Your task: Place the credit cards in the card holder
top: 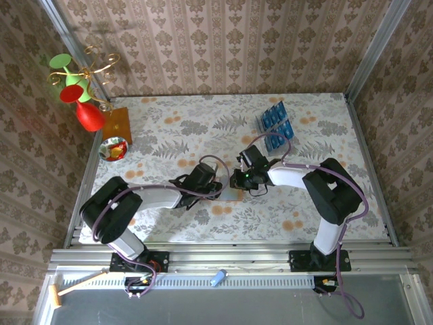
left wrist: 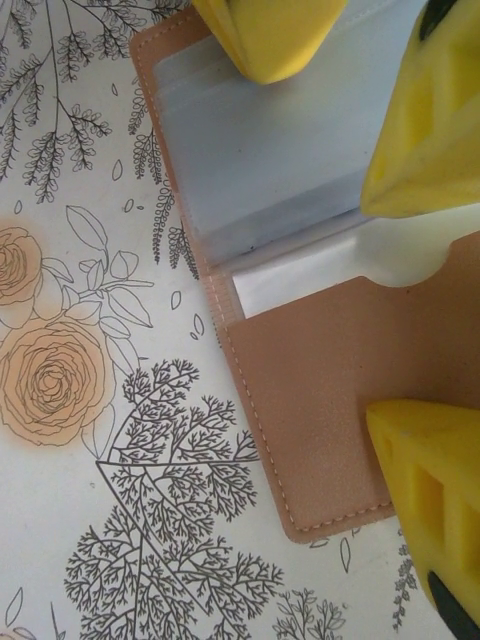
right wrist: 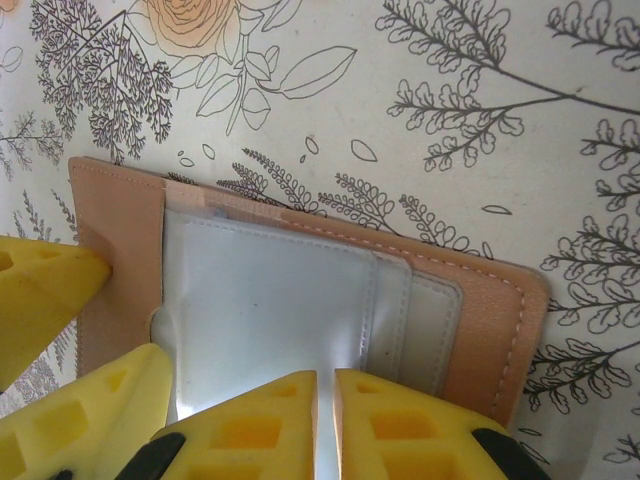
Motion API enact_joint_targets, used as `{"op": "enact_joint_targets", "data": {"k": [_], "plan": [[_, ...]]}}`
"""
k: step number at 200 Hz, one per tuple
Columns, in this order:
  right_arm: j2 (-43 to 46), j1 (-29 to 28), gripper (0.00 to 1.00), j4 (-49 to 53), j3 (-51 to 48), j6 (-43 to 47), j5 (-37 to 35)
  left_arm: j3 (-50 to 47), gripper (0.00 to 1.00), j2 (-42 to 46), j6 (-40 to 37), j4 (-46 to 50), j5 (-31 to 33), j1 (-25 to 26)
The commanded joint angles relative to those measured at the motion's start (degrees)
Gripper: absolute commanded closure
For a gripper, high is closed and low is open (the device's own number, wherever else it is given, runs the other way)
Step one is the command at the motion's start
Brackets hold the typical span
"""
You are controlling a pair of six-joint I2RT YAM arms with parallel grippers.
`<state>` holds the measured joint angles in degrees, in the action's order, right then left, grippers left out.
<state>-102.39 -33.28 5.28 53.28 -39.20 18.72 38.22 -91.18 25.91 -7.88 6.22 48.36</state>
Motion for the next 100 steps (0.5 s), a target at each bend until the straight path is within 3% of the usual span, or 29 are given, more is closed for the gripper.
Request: {"op": "enact_joint_targets", "data": {"k": [1,100], "plan": [[-1.2,-0.4,0.84,0.9,0.9,-0.5,0.5,-1.6,0.45,1.7,0.6,-0.9,0.8,-0.1],[-2.4,-1.5,0.84,1.7,3.2,-0.7,0.5,-3.9,0.41,2.0,0.8,-6.4,-0.2,-0.1]]}}
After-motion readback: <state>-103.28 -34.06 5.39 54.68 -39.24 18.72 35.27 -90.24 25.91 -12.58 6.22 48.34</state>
